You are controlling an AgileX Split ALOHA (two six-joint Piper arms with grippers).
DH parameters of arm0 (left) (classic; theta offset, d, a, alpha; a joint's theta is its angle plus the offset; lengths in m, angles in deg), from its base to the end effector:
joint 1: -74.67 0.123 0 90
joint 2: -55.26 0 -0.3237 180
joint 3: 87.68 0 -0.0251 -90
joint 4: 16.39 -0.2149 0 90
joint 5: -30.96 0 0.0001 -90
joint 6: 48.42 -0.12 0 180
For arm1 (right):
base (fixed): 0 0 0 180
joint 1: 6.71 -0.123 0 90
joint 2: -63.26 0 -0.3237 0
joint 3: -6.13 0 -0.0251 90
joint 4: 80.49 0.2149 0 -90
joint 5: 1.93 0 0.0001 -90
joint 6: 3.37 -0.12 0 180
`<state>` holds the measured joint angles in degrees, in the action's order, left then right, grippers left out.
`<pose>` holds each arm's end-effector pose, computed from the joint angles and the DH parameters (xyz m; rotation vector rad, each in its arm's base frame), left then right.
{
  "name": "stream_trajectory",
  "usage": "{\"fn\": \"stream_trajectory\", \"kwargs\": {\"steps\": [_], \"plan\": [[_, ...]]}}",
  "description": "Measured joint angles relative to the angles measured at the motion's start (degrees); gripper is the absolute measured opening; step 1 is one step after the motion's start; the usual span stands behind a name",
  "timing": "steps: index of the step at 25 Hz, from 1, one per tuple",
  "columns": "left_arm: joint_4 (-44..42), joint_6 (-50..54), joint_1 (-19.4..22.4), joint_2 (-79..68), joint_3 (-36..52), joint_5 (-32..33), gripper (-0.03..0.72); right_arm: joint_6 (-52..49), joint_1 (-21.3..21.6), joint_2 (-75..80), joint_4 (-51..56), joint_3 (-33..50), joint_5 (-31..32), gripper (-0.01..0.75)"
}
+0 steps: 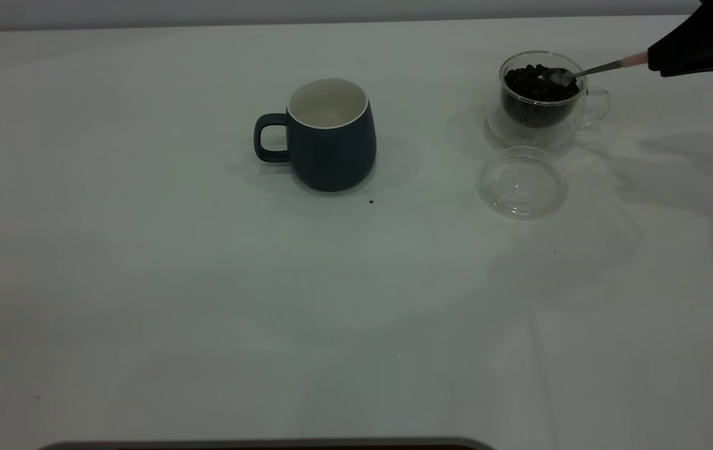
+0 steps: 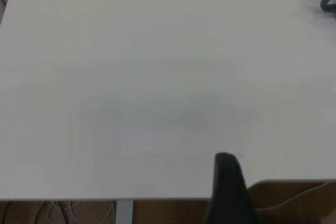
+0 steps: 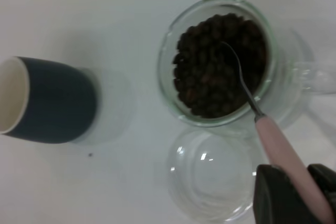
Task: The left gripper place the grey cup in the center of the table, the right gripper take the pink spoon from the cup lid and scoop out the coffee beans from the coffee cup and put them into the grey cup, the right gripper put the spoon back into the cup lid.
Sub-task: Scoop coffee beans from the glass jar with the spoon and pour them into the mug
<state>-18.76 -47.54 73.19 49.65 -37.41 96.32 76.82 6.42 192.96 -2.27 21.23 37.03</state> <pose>-0.0557 0.0060 0.2337 0.0069 2.1154 0.0255 0.3988 -0.0171 0.1258 -0.0240 2.5052 0.7575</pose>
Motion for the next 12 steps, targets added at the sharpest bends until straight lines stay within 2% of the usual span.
{"fn": "stream_trajectory", "kwargs": {"steps": [12], "plan": [[0.0, 0.0, 0.0, 0.0, 0.0, 0.0, 0.567, -1.9, 0.0, 3.1, 4.2, 0.0, 3.7, 0.114]]}}
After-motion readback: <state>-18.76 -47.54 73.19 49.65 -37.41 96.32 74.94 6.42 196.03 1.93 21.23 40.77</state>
